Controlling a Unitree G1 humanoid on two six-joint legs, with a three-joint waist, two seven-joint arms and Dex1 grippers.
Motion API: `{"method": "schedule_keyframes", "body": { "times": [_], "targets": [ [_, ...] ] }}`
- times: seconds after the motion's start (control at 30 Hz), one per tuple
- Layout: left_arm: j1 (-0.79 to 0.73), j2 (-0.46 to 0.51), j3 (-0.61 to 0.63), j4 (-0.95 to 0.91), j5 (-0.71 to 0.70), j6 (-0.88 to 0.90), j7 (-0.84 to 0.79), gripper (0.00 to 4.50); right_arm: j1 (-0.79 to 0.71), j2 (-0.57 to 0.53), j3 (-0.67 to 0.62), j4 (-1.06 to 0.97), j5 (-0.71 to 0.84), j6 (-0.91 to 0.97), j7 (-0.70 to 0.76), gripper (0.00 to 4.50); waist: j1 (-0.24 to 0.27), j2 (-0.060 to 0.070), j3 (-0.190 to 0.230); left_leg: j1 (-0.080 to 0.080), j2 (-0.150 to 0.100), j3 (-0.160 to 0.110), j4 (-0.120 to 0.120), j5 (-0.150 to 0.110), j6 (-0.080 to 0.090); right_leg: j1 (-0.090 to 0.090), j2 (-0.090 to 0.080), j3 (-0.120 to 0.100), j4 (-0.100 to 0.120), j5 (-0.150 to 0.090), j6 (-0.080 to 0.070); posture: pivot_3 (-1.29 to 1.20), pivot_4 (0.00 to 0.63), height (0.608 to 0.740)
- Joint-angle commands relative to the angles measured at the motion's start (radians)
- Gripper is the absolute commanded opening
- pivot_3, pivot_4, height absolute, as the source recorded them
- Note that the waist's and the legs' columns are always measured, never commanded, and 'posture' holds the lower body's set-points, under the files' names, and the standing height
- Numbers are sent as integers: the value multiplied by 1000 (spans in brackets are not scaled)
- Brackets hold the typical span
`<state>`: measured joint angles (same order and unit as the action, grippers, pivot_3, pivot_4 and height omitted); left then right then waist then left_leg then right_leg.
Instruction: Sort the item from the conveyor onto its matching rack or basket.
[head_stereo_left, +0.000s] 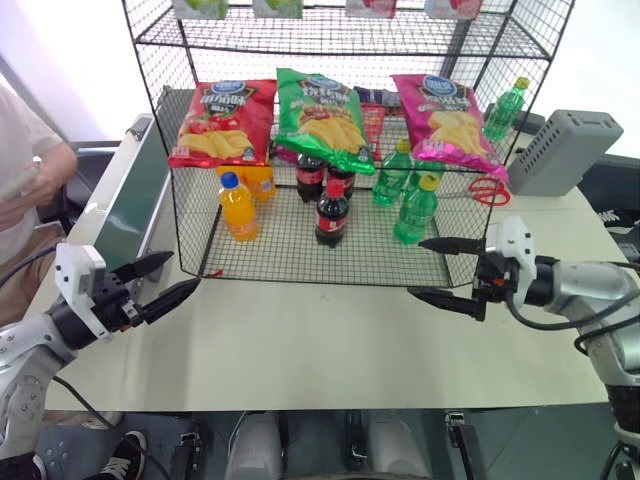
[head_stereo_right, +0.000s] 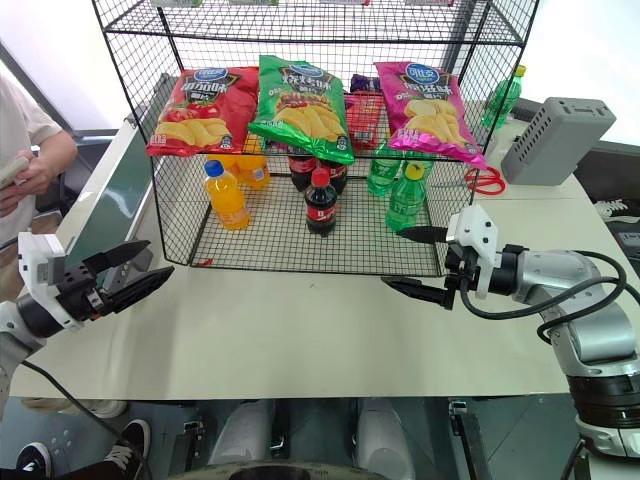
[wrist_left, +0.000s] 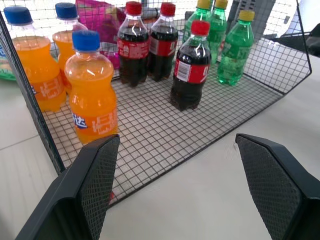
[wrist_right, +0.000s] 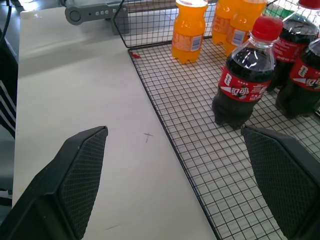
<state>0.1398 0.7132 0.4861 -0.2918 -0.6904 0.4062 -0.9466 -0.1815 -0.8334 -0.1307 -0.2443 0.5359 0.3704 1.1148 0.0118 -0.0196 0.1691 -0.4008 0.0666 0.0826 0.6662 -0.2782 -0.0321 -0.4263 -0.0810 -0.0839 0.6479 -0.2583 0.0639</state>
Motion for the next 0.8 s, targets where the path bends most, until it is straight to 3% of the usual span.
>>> {"method": "schedule_keyframes", "body": {
  "times": [0.03, 0.8],
  "targets": [
    [-4, 2, 24, -12, -22, -13, -8, 3953, -2, -6, -27, -40, 17, 9, -9, 4464, 0, 0, 0, 0, 0, 0, 0, 0, 0, 0, 0, 0, 0, 0, 0, 0, 150, 740],
    [8, -7, 39, -11, -19, -29, -7, 3953, -22, 9, 1, 10, -24, -39, 19, 4464, 0, 0, 0, 0, 0, 0, 0, 0, 0, 0, 0, 0, 0, 0, 0, 0, 150, 740]
  ]
}}
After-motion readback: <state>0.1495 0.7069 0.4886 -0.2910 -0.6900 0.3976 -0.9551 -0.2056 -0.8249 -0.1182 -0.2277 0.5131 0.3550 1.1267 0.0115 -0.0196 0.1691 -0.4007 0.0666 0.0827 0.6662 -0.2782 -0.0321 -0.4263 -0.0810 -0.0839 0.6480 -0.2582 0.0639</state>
